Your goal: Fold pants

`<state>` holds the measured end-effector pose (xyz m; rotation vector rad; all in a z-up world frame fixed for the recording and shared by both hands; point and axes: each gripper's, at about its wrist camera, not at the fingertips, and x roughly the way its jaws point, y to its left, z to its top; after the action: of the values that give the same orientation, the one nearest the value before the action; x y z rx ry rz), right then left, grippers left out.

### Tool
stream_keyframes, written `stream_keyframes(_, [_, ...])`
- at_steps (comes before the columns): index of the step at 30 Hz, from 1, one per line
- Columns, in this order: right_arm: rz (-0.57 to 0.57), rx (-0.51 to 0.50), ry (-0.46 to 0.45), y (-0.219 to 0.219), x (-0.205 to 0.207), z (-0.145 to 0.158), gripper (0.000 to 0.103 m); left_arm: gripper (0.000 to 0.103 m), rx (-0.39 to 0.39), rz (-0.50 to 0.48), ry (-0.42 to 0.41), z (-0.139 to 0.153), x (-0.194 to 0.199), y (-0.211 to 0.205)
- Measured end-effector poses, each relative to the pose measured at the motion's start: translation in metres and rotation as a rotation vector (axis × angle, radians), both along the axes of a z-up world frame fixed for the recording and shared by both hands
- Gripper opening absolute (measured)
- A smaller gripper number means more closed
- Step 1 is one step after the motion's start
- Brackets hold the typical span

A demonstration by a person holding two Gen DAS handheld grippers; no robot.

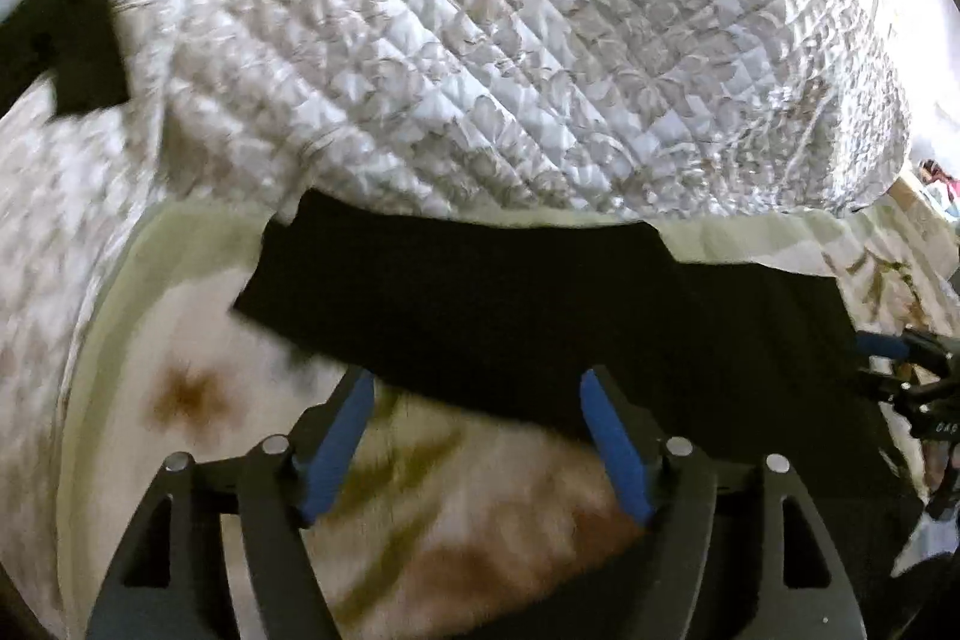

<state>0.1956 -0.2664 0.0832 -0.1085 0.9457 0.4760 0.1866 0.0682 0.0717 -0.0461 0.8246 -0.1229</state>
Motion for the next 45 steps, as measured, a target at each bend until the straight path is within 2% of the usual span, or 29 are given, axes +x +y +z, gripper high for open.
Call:
stream_keyframes(6, [0.018,-0.039,-0.002,-0.004,0.066,-0.016,0.063,0.074,0.026,-0.022,-0.002,-0.022,0.064,-0.005])
stream_keyframes(10, [0.049,-0.052,0.005,0.003,0.103,-0.03,0.063,0.075,0.044,-0.011,0.024,-0.041,0.103,-0.006])
stream_keyframes(14, [0.103,-0.087,0.026,0.013,0.132,-0.047,0.064,0.077,0.084,-0.033,0.066,-0.061,0.128,-0.01])
stream_keyframes(16, [0.134,-0.097,0.068,0.016,0.141,-0.059,0.066,0.079,0.109,-0.051,0.097,-0.074,0.136,-0.014])
stream_keyframes(18, [0.155,-0.128,0.085,0.02,0.144,-0.069,0.067,0.082,0.123,-0.051,0.079,-0.08,0.136,-0.016])
stream_keyframes(20, [0.167,-0.132,0.064,0.021,0.141,-0.07,0.067,0.08,0.138,-0.053,0.081,-0.08,0.135,-0.019])
stream_keyframes(21, [0.166,-0.131,0.062,0.021,0.14,-0.07,0.055,0.072,0.142,-0.062,0.082,-0.08,0.134,-0.021])
stream_keyframes(22, [0.166,-0.133,0.048,0.021,0.138,-0.069,0.033,0.055,0.142,-0.079,0.08,-0.079,0.132,-0.024])
stream_keyframes(23, [0.168,-0.132,0.038,0.022,0.137,-0.067,0.019,0.044,0.145,-0.098,0.074,-0.078,0.13,-0.03])
stream_keyframes(24, [0.174,-0.119,0.042,0.023,0.136,-0.066,0.008,0.016,0.165,-0.107,0.065,-0.077,0.128,-0.037])
stream_keyframes(25, [0.175,-0.12,0.039,0.025,0.133,-0.064,0.008,0.008,0.181,-0.119,0.062,-0.076,0.125,-0.044])
stream_keyframes(27, [0.188,-0.166,0.01,0.03,0.125,-0.06,0.008,0.006,0.214,-0.11,0.053,-0.074,0.12,-0.051])
stream_keyframes(32, [0.161,-0.121,-0.041,0.026,0.099,-0.026,0.007,0.006,0.167,-0.057,-0.006,-0.038,0.087,-0.041])
stream_keyframes(35, [0.151,-0.092,-0.079,0.02,0.069,0.0,0.007,0.006,0.127,-0.036,-0.05,-0.011,0.048,-0.031])
stream_keyframes(40, [0.144,-0.021,-0.125,0.013,-0.009,0.037,0.007,0.006,0.023,0.0,-0.122,0.028,-0.038,-0.013])
stream_keyframes(45, [0.124,0.035,-0.08,0.01,-0.097,0.036,0.008,0.006,-0.043,0.045,-0.099,0.027,-0.111,0.0])
